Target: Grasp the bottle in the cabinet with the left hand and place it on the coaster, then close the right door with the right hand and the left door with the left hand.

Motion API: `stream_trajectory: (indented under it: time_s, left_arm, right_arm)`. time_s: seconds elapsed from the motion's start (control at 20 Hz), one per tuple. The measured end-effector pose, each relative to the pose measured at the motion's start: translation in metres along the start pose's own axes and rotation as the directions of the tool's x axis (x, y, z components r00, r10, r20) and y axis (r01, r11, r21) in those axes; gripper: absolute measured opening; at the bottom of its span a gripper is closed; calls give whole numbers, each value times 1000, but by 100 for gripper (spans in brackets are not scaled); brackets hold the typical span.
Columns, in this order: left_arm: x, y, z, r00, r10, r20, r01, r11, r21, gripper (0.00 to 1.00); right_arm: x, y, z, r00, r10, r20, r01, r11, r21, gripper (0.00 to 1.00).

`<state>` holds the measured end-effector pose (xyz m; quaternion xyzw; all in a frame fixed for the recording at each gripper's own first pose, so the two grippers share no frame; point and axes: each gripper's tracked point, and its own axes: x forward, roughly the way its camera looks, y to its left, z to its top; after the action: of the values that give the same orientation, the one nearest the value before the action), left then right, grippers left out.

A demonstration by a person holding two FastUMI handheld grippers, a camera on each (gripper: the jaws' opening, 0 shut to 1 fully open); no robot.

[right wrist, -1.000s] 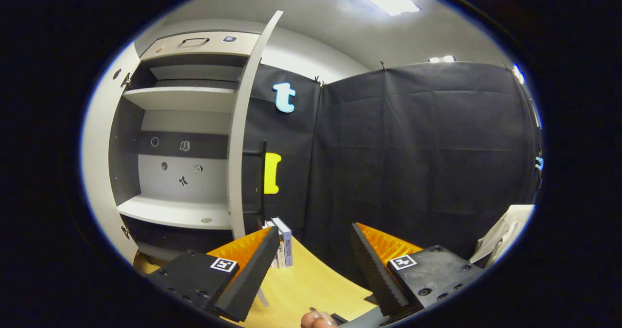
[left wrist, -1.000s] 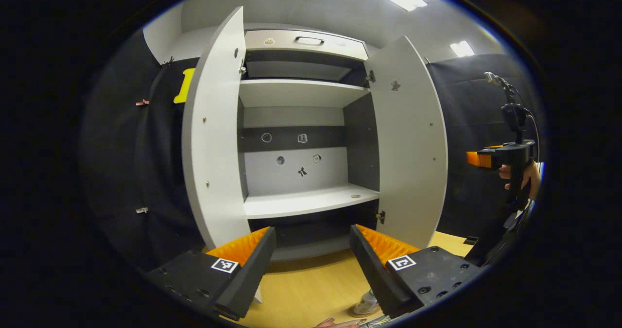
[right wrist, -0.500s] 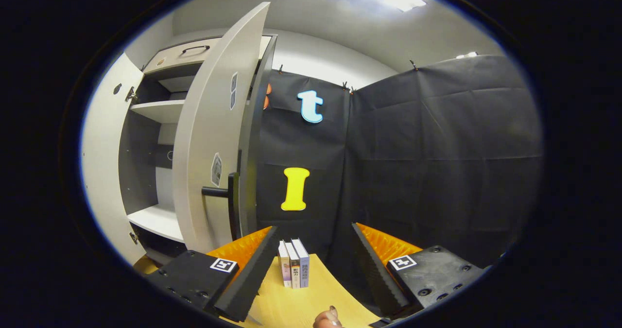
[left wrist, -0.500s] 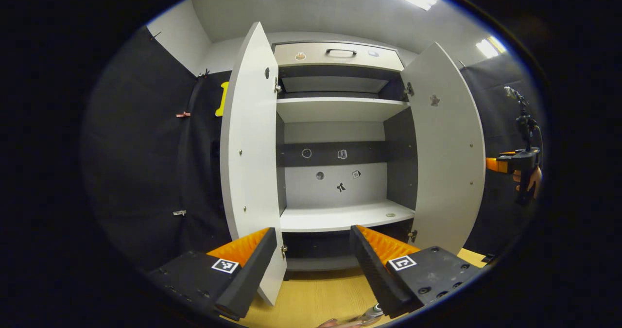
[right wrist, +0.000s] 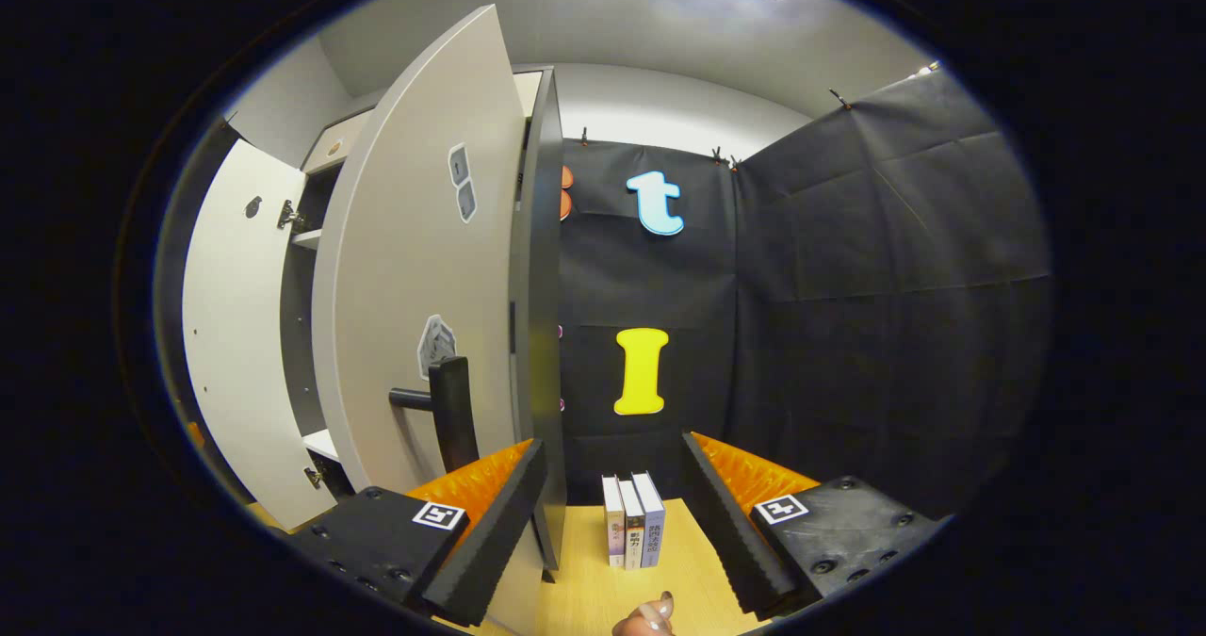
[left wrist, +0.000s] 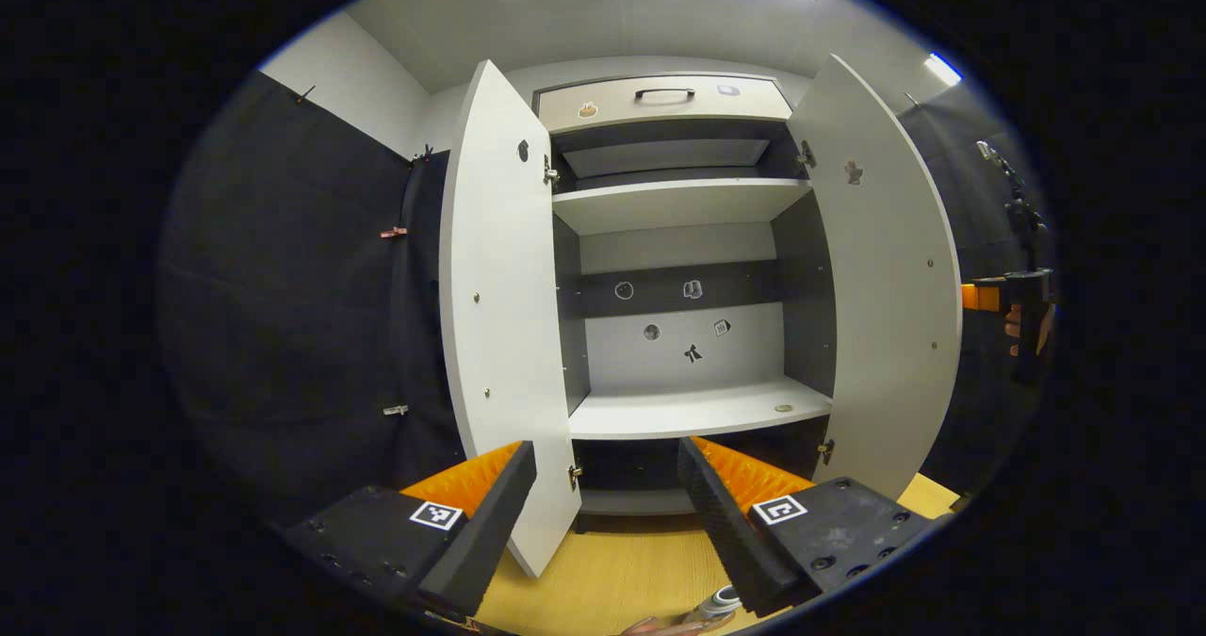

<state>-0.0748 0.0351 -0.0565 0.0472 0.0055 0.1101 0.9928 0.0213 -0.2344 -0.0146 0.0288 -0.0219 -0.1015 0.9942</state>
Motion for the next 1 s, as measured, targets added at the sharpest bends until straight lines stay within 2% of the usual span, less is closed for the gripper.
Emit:
stream_trajectory:
  time_s: [0.25, 0.3, 0.35, 0.5, 0.8, 1.0]
  left_arm:
    - [3, 0, -4, 1000, 27, 6, -27, 999, -27, 96]
    - [3, 5, -5, 999, 37, 8, -37, 999, -29, 96]
    - [3, 12, -3, 999, 45, 11, -45, 999, -29, 96]
    - [2, 39, -5, 997, 73, 5, -73, 997, -26, 96]
    - [6, 109, 5, 991, 134, 31, -133, 991, -24, 95]
    - [13, 149, 11, 987, 154, 54, -154, 988, 2, 96]
  right_arm:
    - [1, 52, -5, 988, 155, -17, -154, 987, 36, 95]
    - [2, 60, -4, 986, 169, -14, -168, 985, 35, 100]
    - [3, 65, -4, 985, 171, -13, -171, 985, 32, 95]
    - [3, 76, -6, 988, 154, -15, -153, 988, 27, 95]
    - [-2, 90, -5, 999, 45, 5, -45, 999, 0, 95]
    - [3, 116, -5, 1000, 12, 12, -12, 1000, -16, 96]
